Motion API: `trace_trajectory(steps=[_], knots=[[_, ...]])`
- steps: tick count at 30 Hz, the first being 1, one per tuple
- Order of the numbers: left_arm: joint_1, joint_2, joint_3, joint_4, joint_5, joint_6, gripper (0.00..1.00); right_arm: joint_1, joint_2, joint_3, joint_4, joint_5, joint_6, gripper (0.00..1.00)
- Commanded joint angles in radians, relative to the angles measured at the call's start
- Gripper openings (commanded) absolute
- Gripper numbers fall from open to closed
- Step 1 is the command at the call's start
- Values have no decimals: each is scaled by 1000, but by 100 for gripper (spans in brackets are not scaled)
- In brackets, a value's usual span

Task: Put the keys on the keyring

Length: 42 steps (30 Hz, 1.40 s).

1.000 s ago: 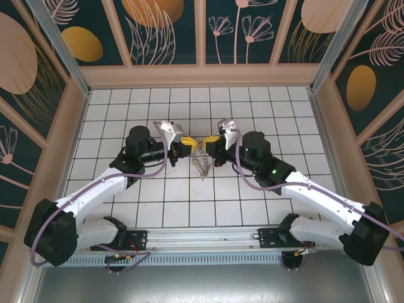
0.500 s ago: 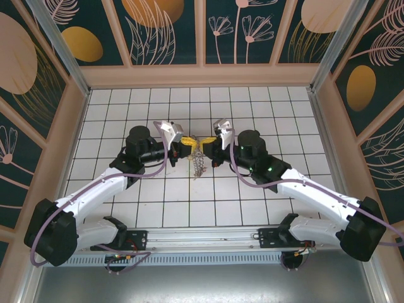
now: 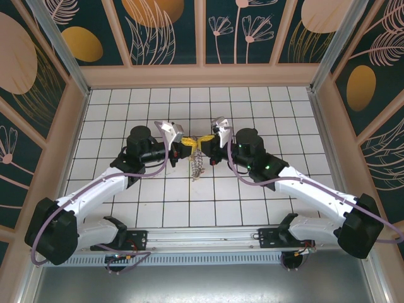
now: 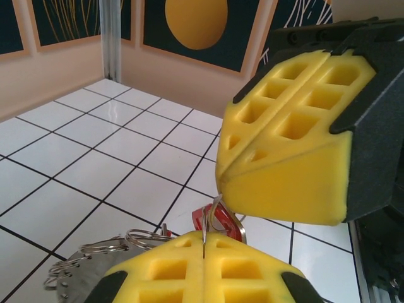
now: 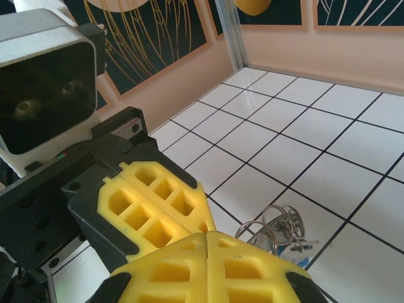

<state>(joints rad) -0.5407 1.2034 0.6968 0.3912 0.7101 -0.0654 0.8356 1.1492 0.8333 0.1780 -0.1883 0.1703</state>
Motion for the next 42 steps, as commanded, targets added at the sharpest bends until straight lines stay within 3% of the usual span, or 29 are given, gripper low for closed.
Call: trace_trajectory(steps=[1,13,21,26,38,42], knots=[[-4,-16,29,43,29,-11,0,0,9,39,28,49,-4,0],[-3,-32,35,66,26,-30,0,0,2,18,-32,95,-2,0],[-2,-10,50,66,33,-56,0,2,-9,10,-1,26,-2,0],[-4,-13,49,84,34,-63,0,3,0,15,-7,62,10,0],[-3,-34,0,231,42,-144,0,-5,-6,19,-91,125,52,0],[-3,-34,-17,285,48,-151,0,-20,-5,26,-107,85,68,0]])
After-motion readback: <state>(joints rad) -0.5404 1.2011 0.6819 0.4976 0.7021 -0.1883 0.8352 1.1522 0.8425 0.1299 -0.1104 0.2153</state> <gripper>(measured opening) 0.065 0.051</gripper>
